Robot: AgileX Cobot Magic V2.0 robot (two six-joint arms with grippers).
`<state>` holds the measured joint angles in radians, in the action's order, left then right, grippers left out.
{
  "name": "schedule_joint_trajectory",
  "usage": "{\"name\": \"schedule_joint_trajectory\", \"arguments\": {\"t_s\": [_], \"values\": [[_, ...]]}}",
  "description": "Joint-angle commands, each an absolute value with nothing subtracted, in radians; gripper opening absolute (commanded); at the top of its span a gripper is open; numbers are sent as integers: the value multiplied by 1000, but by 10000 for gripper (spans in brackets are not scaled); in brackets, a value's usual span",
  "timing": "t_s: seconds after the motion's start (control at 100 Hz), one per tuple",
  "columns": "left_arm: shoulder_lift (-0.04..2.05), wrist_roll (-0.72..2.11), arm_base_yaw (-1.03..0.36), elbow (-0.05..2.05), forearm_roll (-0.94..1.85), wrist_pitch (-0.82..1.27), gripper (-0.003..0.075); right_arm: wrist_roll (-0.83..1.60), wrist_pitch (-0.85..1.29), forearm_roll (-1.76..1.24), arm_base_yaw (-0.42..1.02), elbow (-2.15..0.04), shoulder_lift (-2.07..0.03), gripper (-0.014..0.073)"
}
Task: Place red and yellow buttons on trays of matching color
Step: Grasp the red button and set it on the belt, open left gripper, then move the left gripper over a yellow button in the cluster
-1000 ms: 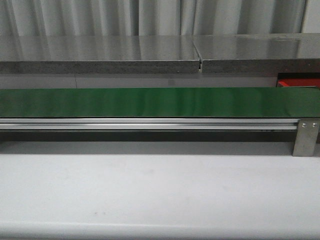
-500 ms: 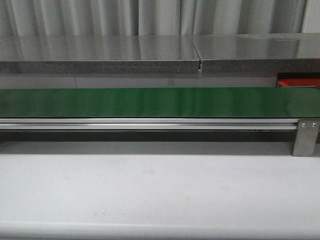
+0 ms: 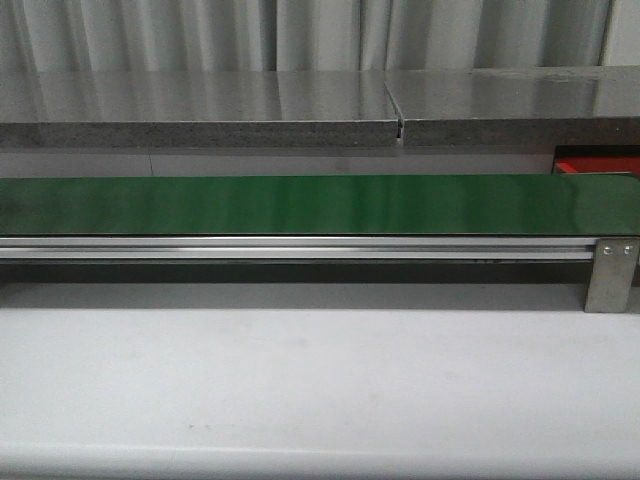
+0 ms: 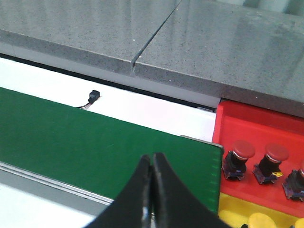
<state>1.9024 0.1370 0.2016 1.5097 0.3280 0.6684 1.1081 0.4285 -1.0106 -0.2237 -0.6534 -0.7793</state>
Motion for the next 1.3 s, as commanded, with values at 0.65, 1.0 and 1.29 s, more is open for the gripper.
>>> {"name": "schedule_joint_trajectory", "arguments": {"t_s": [0.65,1.0,1.29], "values": [[1736,144,340,1539,360,523,608,1110,388,-1032,-221,-682,-773,-117],[1828,179,469,1539,352,476,608,1110,388,-1032,-221,-682,-773,-117],[1996,225,469,1641,348,461,608,1110,388,-1032,-221,-682,-773,-117]]}}
